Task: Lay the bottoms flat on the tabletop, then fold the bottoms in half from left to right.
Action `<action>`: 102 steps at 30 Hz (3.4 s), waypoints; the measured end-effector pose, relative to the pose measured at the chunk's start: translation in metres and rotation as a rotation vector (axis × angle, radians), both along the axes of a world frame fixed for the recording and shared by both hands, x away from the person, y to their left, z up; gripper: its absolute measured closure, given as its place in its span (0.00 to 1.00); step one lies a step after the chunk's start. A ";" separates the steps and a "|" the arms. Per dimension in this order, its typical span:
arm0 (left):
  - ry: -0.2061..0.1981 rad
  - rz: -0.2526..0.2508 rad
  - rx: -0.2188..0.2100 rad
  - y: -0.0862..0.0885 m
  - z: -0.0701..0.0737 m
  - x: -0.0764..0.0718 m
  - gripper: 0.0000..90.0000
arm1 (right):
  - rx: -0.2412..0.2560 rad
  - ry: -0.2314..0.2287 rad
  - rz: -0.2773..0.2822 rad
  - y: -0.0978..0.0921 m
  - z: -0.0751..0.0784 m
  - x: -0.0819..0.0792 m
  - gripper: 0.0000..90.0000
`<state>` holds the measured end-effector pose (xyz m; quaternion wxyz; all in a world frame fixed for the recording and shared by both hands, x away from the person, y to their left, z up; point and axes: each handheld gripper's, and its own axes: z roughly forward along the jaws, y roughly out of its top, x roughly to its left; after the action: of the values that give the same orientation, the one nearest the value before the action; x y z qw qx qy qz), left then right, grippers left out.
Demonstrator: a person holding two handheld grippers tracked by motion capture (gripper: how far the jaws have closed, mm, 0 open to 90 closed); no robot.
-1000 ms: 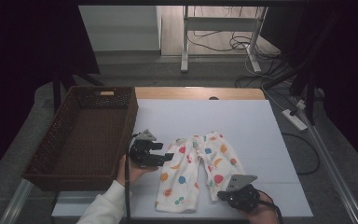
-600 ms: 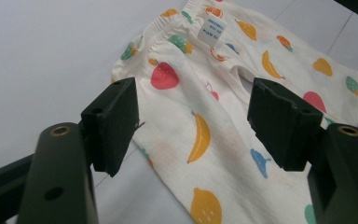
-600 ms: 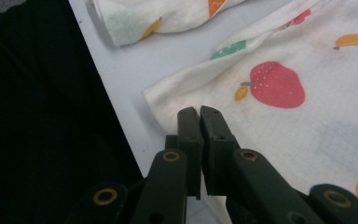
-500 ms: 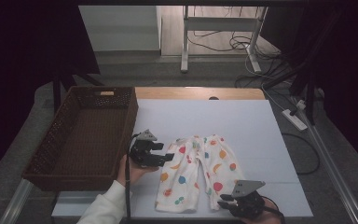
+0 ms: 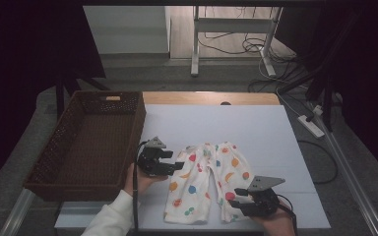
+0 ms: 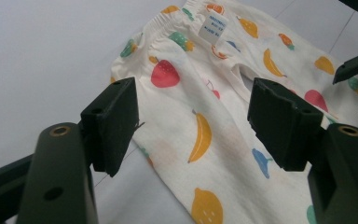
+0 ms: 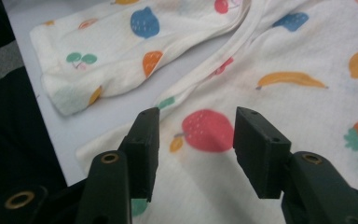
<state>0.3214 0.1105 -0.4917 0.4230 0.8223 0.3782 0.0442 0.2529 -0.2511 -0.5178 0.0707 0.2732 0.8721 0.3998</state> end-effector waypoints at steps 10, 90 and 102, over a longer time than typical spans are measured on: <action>0.006 0.001 0.003 -0.001 -0.002 0.001 0.36 | 0.023 -0.009 0.006 0.011 -0.001 0.008 0.51; 0.007 0.022 -0.007 -0.001 -0.006 0.005 0.35 | -0.111 -0.029 0.363 0.196 -0.017 -0.034 0.47; 0.010 0.029 -0.003 0.000 -0.007 0.005 0.35 | -0.194 -0.073 0.360 0.206 -0.018 -0.038 0.71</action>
<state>0.3269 0.1107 -0.4985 0.4218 0.8161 0.3923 0.0456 0.2152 -0.0451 -0.5359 0.0555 0.0901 0.9381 0.3298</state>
